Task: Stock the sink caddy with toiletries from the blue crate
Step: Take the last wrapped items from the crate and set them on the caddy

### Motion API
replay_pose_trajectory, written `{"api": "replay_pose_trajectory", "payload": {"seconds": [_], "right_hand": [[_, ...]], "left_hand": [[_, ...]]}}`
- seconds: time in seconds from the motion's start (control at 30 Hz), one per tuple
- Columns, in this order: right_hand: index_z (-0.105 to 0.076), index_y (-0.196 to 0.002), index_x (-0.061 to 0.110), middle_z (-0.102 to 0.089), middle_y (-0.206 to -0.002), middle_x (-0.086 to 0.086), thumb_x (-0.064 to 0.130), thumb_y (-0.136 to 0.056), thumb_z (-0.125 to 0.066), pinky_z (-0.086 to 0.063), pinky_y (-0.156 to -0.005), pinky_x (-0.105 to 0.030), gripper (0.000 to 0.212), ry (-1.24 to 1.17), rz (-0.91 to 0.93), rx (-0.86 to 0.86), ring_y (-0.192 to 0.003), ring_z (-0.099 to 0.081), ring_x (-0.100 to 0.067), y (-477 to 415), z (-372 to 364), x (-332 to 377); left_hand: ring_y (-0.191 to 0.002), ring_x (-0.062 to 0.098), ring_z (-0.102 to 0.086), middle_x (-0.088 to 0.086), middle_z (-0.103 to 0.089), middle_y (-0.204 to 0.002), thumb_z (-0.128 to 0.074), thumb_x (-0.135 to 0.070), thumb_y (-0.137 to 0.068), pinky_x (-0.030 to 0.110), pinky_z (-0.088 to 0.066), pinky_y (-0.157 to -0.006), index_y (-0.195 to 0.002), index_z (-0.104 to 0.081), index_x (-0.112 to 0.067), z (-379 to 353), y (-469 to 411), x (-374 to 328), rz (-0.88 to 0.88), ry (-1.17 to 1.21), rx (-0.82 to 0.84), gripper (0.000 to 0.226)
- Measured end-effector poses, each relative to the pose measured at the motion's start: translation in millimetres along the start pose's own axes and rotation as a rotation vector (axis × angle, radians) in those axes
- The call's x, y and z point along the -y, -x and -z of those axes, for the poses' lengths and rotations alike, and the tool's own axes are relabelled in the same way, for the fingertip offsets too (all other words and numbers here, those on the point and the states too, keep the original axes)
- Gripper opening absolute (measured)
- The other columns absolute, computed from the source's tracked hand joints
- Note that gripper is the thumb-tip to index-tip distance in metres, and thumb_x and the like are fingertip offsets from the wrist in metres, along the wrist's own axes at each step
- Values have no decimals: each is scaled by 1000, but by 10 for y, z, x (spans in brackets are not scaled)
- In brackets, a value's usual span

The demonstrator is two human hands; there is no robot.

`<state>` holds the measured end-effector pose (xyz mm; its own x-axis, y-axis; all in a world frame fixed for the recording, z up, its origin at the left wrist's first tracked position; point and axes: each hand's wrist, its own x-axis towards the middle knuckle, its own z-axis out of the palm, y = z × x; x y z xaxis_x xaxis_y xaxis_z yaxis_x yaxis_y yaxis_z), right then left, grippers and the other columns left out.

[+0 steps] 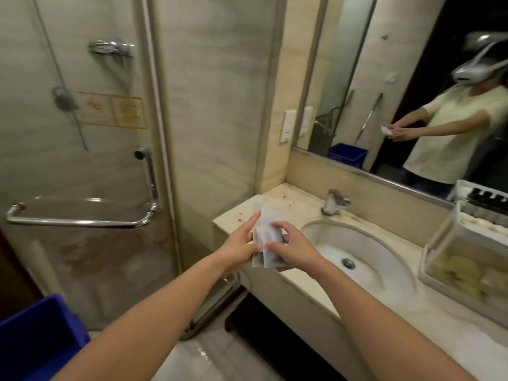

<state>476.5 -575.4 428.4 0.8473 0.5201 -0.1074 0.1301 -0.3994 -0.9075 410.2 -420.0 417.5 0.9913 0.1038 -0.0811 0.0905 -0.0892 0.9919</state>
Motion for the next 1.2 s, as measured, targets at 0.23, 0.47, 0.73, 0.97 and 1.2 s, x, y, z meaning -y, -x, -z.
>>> {"api": "replay_pose_trajectory", "payload": {"seconds": [0.23, 0.47, 0.73, 0.97, 1.2], "right_hand": [[-39, -138, 35, -51, -126, 0, 20, -88, -63, -61, -76, -40, 57, 20, -3, -132, -105, -61, -16, 57, 971, -385], [-42, -137, 33, -51, -126, -2, 19, -82, -71, -62, -68, -42, 63, -47, -98, -299, -110, -59, -24, 226, 1666, -781], [-41, -137, 35, -47, -134, 3, 11, -84, -55, -47, -67, -17, 60, -50, -218, -451, -111, -50, -9, 414, 2309, -1136], [-28, -149, 28, -37, -145, 0, -2, -80, -66, -53, -93, -30, 84, -53, -264, -556, -129, -44, -18, 585, 2768, -1135], [-22, -152, 25, -33, -149, -2, 4, -79, -77, -45, -89, -20, 93, -24, -282, -731, -126, -41, -14, 637, 3026, -1020]], "left_hand": [[-103, 6, -66, -2, -56, -136, -51, 5, -87, 22, -56, -74, -143, -46, -29, -922, -650, -202, -21, -15, 122, 66], [-99, -7, -60, -13, -51, -127, -74, -7, -77, 10, -50, -68, -145, -39, -32, -1646, -1093, -341, -32, -225, 334, 81], [-122, 19, -54, -2, -48, -138, -80, -3, -72, 36, -51, -98, -143, -42, -31, -2419, -1602, -376, -95, -277, 501, 86], [-122, 23, -53, 3, -47, -140, -82, -1, -67, 37, -55, -91, -142, -46, -27, -2972, -2117, -527, -200, -273, 636, 87], [-117, 26, -56, 8, -44, -139, -83, -2, -67, 45, -53, -94, -138, -49, -26, -3412, -2441, -711, -302, -262, 716, 83]]}}
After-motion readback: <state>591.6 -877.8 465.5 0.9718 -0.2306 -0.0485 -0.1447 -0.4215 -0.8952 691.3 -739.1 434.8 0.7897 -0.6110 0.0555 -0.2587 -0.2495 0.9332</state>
